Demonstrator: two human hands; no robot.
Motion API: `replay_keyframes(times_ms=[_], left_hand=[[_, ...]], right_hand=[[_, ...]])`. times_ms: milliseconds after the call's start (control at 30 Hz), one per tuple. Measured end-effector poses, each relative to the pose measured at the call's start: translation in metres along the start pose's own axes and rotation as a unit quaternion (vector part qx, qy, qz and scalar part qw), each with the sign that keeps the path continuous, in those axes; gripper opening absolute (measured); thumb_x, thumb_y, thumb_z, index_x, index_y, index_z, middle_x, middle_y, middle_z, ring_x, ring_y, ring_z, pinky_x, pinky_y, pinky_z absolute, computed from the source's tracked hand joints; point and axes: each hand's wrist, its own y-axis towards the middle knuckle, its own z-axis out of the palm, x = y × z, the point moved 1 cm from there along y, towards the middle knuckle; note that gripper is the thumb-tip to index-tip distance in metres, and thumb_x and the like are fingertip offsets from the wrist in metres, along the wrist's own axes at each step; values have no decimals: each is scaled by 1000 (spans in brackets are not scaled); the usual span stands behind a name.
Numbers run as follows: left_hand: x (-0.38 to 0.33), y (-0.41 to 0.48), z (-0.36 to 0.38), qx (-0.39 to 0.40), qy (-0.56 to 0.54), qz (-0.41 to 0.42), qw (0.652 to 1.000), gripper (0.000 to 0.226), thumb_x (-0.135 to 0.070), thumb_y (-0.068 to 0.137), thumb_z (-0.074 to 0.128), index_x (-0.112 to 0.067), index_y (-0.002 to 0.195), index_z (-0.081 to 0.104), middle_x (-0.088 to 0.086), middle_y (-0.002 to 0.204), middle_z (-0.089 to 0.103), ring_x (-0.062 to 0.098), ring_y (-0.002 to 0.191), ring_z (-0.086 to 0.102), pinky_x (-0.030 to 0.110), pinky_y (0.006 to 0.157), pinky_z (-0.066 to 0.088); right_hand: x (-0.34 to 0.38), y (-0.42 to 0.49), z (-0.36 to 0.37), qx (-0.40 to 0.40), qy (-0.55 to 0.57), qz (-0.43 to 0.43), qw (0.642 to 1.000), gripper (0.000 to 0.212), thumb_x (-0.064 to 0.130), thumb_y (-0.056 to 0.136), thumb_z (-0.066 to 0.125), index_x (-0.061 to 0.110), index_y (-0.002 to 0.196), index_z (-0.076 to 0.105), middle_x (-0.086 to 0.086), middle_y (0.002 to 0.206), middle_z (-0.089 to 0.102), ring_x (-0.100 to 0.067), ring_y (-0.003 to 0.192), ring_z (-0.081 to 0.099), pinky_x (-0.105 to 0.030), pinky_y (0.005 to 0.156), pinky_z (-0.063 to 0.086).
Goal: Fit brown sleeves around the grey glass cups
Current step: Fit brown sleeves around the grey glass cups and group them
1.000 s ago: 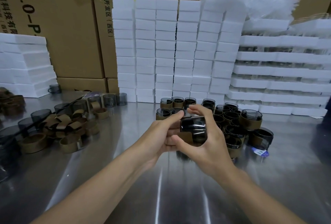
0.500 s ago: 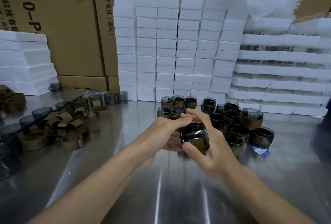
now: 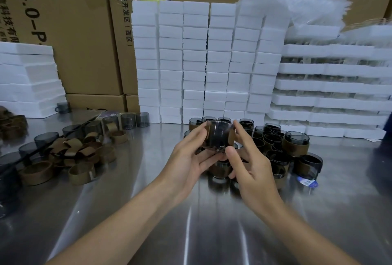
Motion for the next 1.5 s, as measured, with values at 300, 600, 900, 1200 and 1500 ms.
replay_keyframes(times_ms=[300,600,900,1200,1500], left_hand=[[1,-1,-2,-26,124,22,992,41,-40,109,61,-27,149,63,4,142,72,26,137,66,50,116,51],[-7,11,-51,-173,444,135,869,55,-58,72,93,-41,120,72,-26,114,76,-7,112,64,20,85,49],[24,24,-121,-232,588,9,775,57,-57,71,97,-37,115,67,-26,100,66,6,100,64,19,80,47],[36,35,-116,-189,547,-13,816,99,-48,79,95,-26,161,44,-1,155,48,21,134,58,45,115,52],[40,31,-113,-209,580,50,786,64,-64,104,56,-35,159,43,-16,158,41,10,144,46,38,115,40]], right_hand=[[5,-1,3,-22,-6,0,1000,56,53,97,69,57,149,50,27,139,65,-12,104,75,-23,86,59],[-12,14,-13,12,-133,-19,991,67,0,100,60,42,152,52,22,138,66,-5,131,62,-30,109,51],[-35,35,-65,-98,-377,24,921,28,2,99,61,20,112,77,5,118,71,-24,119,57,-37,99,44],[-32,74,-70,23,-547,79,833,44,4,101,56,23,137,72,-3,137,69,-30,129,54,-45,102,49],[-58,115,-71,194,-650,139,721,23,9,101,67,22,118,76,-7,122,69,-32,121,58,-41,98,49]])
